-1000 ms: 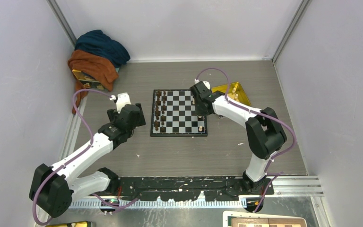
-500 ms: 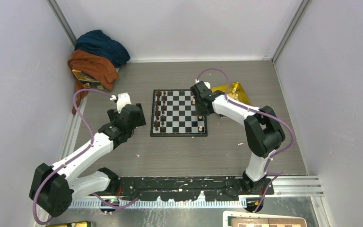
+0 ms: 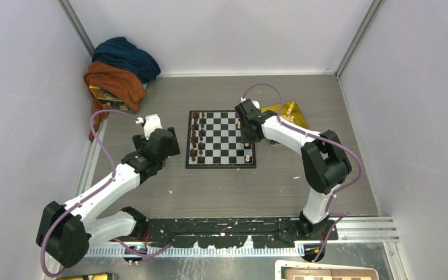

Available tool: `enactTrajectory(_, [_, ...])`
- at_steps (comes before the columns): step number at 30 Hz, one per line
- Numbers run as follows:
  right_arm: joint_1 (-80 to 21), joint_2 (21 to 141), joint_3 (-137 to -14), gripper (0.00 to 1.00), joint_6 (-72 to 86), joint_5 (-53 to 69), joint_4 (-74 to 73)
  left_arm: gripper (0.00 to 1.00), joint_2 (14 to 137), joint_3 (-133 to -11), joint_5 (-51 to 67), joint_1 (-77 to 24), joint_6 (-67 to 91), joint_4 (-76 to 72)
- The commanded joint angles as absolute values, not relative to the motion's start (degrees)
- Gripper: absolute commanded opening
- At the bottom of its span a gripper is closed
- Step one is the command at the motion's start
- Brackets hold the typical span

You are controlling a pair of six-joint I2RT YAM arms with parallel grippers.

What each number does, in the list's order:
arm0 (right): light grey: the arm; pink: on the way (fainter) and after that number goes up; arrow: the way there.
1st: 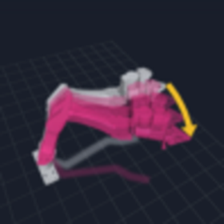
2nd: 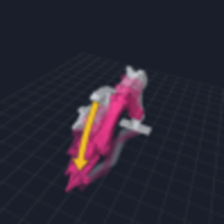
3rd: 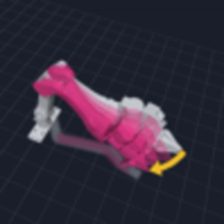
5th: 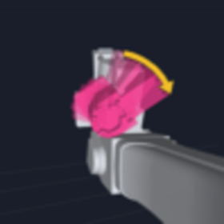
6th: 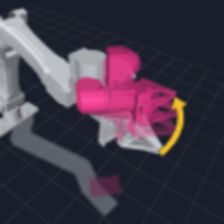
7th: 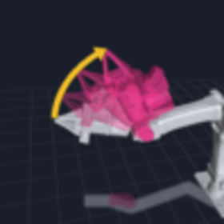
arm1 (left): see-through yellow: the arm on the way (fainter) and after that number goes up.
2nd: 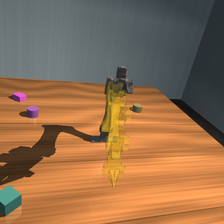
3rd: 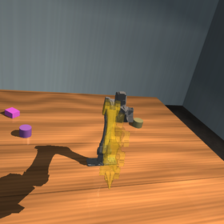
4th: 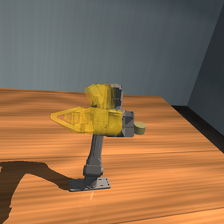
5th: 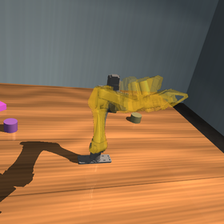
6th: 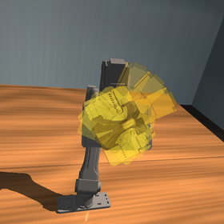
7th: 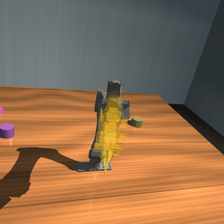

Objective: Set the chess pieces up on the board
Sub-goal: Place the chess piece on the chessboard.

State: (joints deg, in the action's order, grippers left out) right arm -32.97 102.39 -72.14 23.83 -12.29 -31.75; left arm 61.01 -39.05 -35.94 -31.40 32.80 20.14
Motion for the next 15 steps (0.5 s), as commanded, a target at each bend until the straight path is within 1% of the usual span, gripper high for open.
enactTrajectory(1, [-32.9, 101.8, -75.4, 0.32, 23.3, -12.3, -31.6, 1.0, 60.8, -39.7, -37.0, -31.6, 33.2, 18.1])
enactTrajectory(9, [-33.0, 100.8, -77.1, 0.33, 23.0, -12.4, -33.4, 1.0, 60.6, -39.8, -37.2, -31.6, 33.0, 18.1])
enactTrajectory(15, [-33.0, 97.9, -78.5, 0.33, 23.0, -14.1, -34.4, 1.0, 60.0, -39.1, -37.1, -31.6, 33.4, 18.0])
